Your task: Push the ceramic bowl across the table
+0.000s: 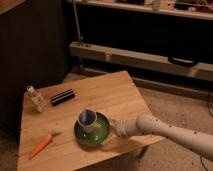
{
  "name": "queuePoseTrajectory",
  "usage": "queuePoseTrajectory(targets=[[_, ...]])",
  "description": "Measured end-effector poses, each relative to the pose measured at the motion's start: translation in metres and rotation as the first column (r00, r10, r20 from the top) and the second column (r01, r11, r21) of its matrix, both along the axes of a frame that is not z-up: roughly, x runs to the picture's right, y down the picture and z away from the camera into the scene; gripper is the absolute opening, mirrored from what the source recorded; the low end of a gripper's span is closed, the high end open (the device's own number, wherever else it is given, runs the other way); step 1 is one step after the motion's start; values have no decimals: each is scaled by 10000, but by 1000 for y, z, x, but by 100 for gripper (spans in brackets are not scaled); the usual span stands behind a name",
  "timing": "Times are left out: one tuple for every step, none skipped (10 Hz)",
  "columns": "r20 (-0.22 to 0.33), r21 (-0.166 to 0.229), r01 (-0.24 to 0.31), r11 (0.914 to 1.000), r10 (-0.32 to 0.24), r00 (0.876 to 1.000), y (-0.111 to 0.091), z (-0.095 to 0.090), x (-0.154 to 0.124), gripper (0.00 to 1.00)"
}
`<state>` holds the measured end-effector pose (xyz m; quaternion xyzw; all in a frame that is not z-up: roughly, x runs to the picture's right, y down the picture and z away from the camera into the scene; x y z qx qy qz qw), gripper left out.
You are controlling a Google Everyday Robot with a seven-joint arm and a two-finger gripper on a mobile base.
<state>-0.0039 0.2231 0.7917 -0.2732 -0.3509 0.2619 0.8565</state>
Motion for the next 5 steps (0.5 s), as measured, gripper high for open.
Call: queuePoseTrajectory(targets=[[111,22,53,10000,-53,9999,-3,3,-8,79],[236,75,123,9999,-125,9996,-8,7,-18,79],[356,141,193,9997,-198,9992,-13,8,-27,79],[458,193,252,9995,-261,9986,-17,9,-34,79],[650,281,359,9990,-377,9972,-22,10,-48,79]])
